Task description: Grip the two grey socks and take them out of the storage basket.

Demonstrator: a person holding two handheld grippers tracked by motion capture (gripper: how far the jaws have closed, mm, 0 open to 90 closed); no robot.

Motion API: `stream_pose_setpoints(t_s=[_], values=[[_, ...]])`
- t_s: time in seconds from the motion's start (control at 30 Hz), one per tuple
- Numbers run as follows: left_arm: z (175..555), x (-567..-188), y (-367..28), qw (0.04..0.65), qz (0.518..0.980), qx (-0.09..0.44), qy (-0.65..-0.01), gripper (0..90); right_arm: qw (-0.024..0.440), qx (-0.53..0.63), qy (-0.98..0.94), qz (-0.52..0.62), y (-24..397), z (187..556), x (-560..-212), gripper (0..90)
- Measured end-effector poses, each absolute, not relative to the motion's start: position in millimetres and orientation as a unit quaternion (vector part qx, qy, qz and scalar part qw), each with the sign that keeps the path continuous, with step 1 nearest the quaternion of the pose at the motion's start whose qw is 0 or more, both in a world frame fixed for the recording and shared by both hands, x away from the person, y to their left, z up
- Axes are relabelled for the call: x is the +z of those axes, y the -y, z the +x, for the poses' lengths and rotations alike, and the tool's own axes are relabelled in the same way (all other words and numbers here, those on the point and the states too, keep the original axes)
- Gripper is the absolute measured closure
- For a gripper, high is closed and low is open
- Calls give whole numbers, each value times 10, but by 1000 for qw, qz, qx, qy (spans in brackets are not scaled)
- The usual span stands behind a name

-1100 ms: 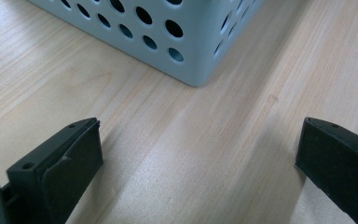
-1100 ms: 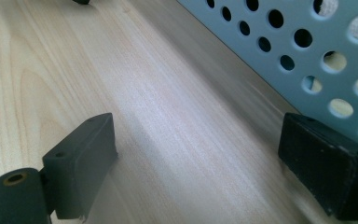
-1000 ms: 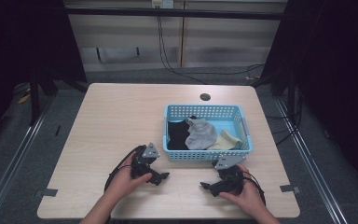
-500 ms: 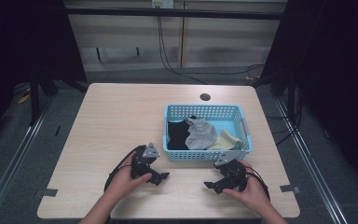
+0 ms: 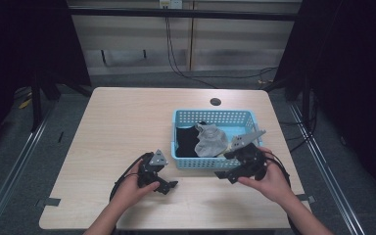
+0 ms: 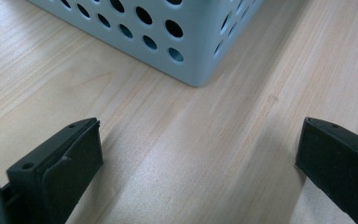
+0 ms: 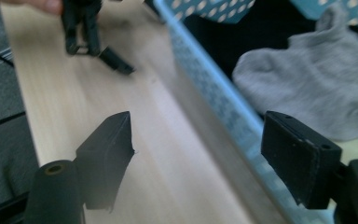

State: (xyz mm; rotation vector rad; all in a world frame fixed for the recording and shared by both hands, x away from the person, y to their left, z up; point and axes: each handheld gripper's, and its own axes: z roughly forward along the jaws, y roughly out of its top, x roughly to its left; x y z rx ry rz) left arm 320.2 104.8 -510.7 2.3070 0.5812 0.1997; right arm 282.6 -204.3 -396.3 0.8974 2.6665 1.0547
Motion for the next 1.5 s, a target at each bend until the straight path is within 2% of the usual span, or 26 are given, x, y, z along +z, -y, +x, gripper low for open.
stream_pose_setpoints(t_s=[0.07, 0.2, 0.53, 0.77, 1.0, 1.27, 1.5], values=[[3202, -5107, -1048, 368, 899, 78, -226, 0, 81, 344, -884, 305, 2041, 2960, -3913, 260], [3202, -5107, -1049, 368, 899, 78, -226, 0, 79, 325, -884, 327, 2019, 3262, -3943, 273], [3200, -5109, -1046, 370, 897, 78, -228, 0, 88, 282, -879, 374, 1988, 3917, -4262, 347], [3200, -5109, -1046, 370, 897, 78, -228, 0, 88, 264, -876, 393, 1960, 4133, -4404, 382], [3194, -5107, -1047, 369, 898, 76, -226, 0, 75, 244, -882, 396, 1917, 4166, -4559, 401], [3196, -5106, -1049, 368, 899, 77, -225, 0, 55, 200, -900, 382, 1886, 4146, -4672, 853], [3195, -5106, -1048, 368, 899, 76, -225, 0, 56, 208, -900, 379, 1953, 4133, -4540, 886]])
